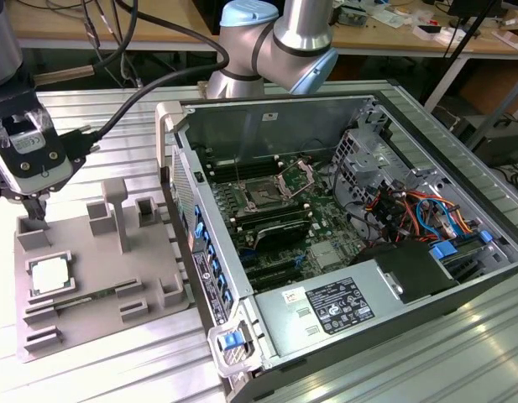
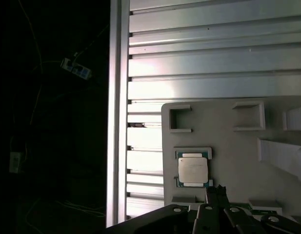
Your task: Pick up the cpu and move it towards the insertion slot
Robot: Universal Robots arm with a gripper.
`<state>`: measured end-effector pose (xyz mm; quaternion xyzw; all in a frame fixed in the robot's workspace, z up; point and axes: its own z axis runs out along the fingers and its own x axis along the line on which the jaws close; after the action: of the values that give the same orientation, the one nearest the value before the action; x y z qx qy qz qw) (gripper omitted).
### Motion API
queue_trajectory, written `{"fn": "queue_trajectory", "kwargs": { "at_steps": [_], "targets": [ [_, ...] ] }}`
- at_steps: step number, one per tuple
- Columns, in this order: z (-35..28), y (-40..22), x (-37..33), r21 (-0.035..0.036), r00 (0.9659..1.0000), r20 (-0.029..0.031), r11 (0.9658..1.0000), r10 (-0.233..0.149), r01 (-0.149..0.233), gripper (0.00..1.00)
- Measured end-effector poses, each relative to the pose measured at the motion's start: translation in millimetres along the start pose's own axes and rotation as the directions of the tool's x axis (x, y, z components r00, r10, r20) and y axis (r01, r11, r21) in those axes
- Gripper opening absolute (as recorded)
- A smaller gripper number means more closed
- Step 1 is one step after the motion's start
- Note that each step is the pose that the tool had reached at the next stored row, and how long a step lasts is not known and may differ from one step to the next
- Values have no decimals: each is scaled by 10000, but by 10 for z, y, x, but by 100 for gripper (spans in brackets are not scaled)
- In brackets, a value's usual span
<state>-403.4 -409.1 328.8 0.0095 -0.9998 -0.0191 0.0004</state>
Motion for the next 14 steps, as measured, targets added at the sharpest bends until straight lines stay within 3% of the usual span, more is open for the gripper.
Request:
{"fn": "queue_trajectory", "kwargs": {
  "at_steps": [14],
  "targets": [
    [28, -1, 0, 0, 10000, 0, 10000, -1, 1, 11]
  ]
}}
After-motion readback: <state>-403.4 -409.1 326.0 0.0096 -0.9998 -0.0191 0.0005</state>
